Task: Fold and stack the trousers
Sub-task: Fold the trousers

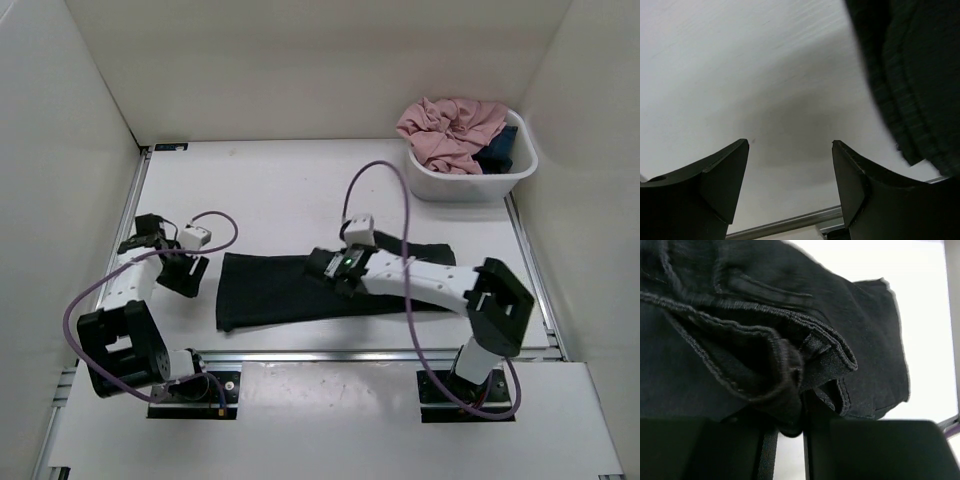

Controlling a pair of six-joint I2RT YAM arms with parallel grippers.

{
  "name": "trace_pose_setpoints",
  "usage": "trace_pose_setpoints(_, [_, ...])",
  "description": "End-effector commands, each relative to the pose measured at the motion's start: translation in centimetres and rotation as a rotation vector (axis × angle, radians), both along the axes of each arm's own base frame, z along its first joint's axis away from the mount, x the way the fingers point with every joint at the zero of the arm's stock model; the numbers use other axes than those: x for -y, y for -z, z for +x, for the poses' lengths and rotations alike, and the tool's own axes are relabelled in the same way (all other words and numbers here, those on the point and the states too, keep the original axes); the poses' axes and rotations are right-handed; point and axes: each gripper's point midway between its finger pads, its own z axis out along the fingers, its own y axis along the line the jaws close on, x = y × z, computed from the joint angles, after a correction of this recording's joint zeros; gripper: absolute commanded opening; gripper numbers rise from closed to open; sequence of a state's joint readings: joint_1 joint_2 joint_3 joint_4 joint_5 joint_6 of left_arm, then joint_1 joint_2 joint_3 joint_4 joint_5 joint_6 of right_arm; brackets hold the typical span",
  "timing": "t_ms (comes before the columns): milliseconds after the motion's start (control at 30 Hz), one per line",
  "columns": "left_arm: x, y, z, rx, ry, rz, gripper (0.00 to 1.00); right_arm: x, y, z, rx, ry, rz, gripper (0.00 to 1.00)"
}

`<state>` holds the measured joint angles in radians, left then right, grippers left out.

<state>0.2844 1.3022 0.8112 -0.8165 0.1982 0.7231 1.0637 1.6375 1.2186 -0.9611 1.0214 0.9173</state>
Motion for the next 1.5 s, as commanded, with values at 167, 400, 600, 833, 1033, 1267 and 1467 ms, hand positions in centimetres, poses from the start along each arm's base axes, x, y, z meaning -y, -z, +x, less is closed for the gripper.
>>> trace_pose_setpoints(167, [3.0,2.8,0.3,-0.072,0.036,0.02,0.78,-4.6,0.9,-3.2,0.083,0.033,0.076,0.0])
trace_pose_setpoints(400, [3.1,3.1,0.7,-0.079,0.033,0.027,0.78,-8.9,5.0,-5.2,-0.059,-0.106,0.079,0.08])
trace_pose_setpoints(600, [2.9,3.3,0.6,-0.091,0.031,0.034,0.78,-11.1,4.9,-7.0,-0.063,-0.231,0.072,0.09])
trace_pose_setpoints(833, [2.7,5.0,-0.3,-0.155,0.009,0.042,0.78,-13.7,7.8,-10.7,-0.233,-0.494,0.097,0.28])
trace_pose_setpoints(1033, [1.9,5.4,-0.3,-0.157,-0.002,0.085,0.78,-15.9,4.3,-12.2,-0.329,-0.735,0.104,0.86])
trace_pose_setpoints(1267, [1.7,5.2,-0.2,-0.146,-0.006,0.097,0.79,-17.8,-5.0,-11.6,-0.238,-0.761,0.295,0.83])
trace_pose_setpoints(1467, [1.5,5.2,-0.5,-0.157,-0.008,0.107,0.79,-12.4,4.4,-6.9,-0.377,-0.382,0.443,0.14])
